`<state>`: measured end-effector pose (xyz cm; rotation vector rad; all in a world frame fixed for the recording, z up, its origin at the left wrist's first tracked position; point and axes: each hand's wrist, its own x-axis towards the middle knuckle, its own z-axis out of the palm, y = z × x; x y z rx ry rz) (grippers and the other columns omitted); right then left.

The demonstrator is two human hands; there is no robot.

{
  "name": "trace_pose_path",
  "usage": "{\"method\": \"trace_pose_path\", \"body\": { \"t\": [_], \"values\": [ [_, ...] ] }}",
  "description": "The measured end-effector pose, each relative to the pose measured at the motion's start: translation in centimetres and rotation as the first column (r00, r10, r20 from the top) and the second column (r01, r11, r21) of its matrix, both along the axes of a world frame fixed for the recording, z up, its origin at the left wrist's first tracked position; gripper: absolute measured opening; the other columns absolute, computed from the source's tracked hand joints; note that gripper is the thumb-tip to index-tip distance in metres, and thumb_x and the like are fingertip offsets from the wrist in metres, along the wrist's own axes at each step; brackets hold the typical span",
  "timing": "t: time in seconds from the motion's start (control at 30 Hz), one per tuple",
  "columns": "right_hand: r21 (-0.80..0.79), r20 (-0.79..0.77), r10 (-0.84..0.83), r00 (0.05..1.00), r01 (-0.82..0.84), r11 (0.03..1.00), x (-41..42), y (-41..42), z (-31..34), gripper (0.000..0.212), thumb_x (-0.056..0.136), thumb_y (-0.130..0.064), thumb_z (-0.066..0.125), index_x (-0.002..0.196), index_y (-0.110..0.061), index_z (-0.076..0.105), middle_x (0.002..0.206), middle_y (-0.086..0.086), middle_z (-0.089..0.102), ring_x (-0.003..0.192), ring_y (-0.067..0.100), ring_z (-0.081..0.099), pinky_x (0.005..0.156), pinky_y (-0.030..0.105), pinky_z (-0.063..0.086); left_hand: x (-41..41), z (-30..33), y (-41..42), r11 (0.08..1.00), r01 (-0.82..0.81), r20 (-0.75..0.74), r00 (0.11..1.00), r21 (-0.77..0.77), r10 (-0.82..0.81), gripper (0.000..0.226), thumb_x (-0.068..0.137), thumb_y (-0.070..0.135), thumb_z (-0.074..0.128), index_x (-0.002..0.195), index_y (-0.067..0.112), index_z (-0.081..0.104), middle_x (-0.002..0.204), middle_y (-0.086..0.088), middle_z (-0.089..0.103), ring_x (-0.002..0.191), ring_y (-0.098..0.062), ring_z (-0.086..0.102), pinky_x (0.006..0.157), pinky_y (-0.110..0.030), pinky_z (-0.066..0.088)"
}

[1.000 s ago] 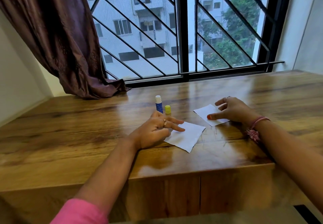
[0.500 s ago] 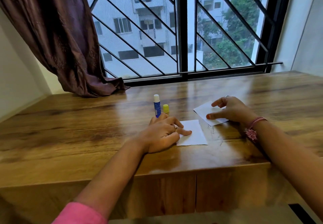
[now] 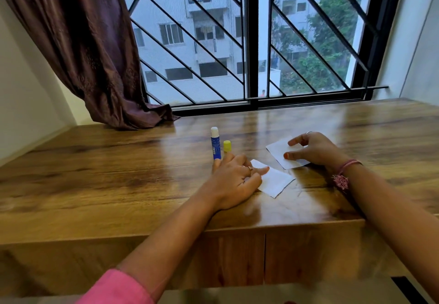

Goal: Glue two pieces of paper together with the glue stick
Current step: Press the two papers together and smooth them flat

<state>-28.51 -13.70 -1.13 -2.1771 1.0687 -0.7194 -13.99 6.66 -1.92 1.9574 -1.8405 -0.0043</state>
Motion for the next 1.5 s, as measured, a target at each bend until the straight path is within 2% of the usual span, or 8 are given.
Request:
{"method": "trace_pose_path", "body": {
  "t": [0.17, 0.33, 0.5, 0.77, 0.9, 1.03, 1.1, 1.5],
  "values": [
    [0.154, 0.163, -0.076, 0.984, 0.051, 0.987, -0.3, 0.2, 0.5, 0.037, 0.080, -0.010, 0.072, 0.116, -0.007, 0.064, 0.104, 0.008, 0.056, 0.086, 0.020, 0.056, 0.060, 0.020, 0.044, 0.7, 0.0, 0.6, 0.998, 0.055, -0.137, 0.989, -0.011, -0.056, 0.048, 0.084, 0.041, 0.031, 0.125, 0.042, 0.057, 0.126, 0.020, 0.051, 0.112, -0.003, 0.027, 0.087, -0.031, 0.016],
    [0.318, 0.374, -0.125, 0.919, 0.000, 0.948, -0.7, 0.2, 0.9, 0.033, 0.082, -0.003, 0.068, 0.114, -0.005, 0.062, 0.115, 0.018, 0.061, 0.094, 0.030, 0.062, 0.083, 0.041, 0.052, 0.4, 0.0, 0.9, 0.993, 0.101, -0.074, 0.993, 0.055, -0.097, 0.044, 0.086, 0.046, 0.034, 0.122, 0.044, 0.059, 0.126, 0.022, 0.049, 0.112, -0.006, 0.026, 0.083, -0.031, 0.015],
    [0.428, 0.514, -0.065, 0.856, -0.190, 0.884, -1.2, 0.7, 1.4, 0.030, 0.083, -0.005, 0.067, 0.113, -0.005, 0.065, 0.097, 0.010, 0.068, 0.076, 0.014, 0.065, 0.049, 0.023, 0.054, 0.0, 0.1, 0.9, 0.991, 0.092, -0.014, 0.996, 0.093, -0.091, 0.049, 0.085, 0.046, 0.027, 0.124, 0.047, 0.056, 0.118, 0.026, 0.041, 0.113, -0.005, 0.024, 0.090, -0.032, 0.016],
    [0.478, 0.516, 0.022, 0.856, -0.309, 0.822, -1.1, 1.5, 1.9, 0.036, 0.083, -0.007, 0.067, 0.119, -0.007, 0.058, 0.106, 0.014, 0.066, 0.088, 0.021, 0.066, 0.052, 0.026, 0.058, 0.5, -0.3, 0.4, 0.988, 0.102, -0.054, 0.994, 0.120, -0.096, 0.052, 0.086, 0.048, 0.020, 0.131, 0.051, 0.046, 0.124, 0.021, 0.040, 0.111, -0.003, 0.019, 0.083, -0.028, 0.011],
    [0.503, 0.511, 0.033, 0.859, -0.330, 0.799, -0.9, 1.9, 2.0, 0.045, 0.079, -0.006, 0.071, 0.121, -0.006, 0.054, 0.109, 0.016, 0.065, 0.091, 0.026, 0.067, 0.063, 0.032, 0.059, 1.1, -0.1, 0.3, 0.994, -0.023, -0.249, 0.968, -0.110, -0.005, 0.045, 0.086, 0.044, 0.035, 0.128, 0.047, 0.050, 0.116, 0.017, 0.046, 0.111, -0.007, 0.028, 0.083, -0.029, 0.017],
    [0.513, 0.551, 0.049, 0.833, -0.384, 0.768, -0.7, 2.4, 2.1, 0.032, 0.081, -0.004, 0.068, 0.112, 0.000, 0.061, 0.097, 0.014, 0.069, 0.079, 0.021, 0.070, 0.058, 0.031, 0.060, 3.7, 0.7, 0.5, 0.951, -0.271, -0.601, 0.788, -0.150, 0.130, 0.023, 0.091, 0.020, 0.053, 0.105, 0.030, 0.067, 0.110, 0.002, 0.065, 0.090, -0.010, 0.059, 0.073, -0.022, 0.047],
    [0.517, 0.573, 0.055, 0.818, -0.413, 0.750, -0.5, 2.7, 2.1, 0.023, 0.082, -0.003, 0.066, 0.105, 0.001, 0.064, 0.091, 0.013, 0.071, 0.072, 0.019, 0.072, 0.052, 0.029, 0.058, 5.1, 0.9, 0.8, 0.943, -0.326, -0.611, 0.760, -0.063, 0.222, 0.019, 0.090, 0.016, 0.055, 0.098, 0.026, 0.069, 0.105, 0.002, 0.066, 0.076, -0.006, 0.058, 0.059, -0.014, 0.043],
    [0.505, 0.441, 0.254, 0.861, -0.472, 0.723, 0.6, 4.1, 1.5, 0.023, 0.079, -0.007, 0.071, 0.101, -0.004, 0.070, 0.087, 0.007, 0.076, 0.072, 0.017, 0.072, 0.054, 0.025, 0.056, 5.4, 1.2, 1.2, 0.970, -0.199, -0.538, 0.807, 0.139, 0.243, 0.009, 0.079, 0.028, 0.073, 0.081, 0.036, 0.071, 0.085, 0.015, 0.067, 0.078, 0.000, 0.059, 0.062, -0.019, 0.041]
  ]
}}
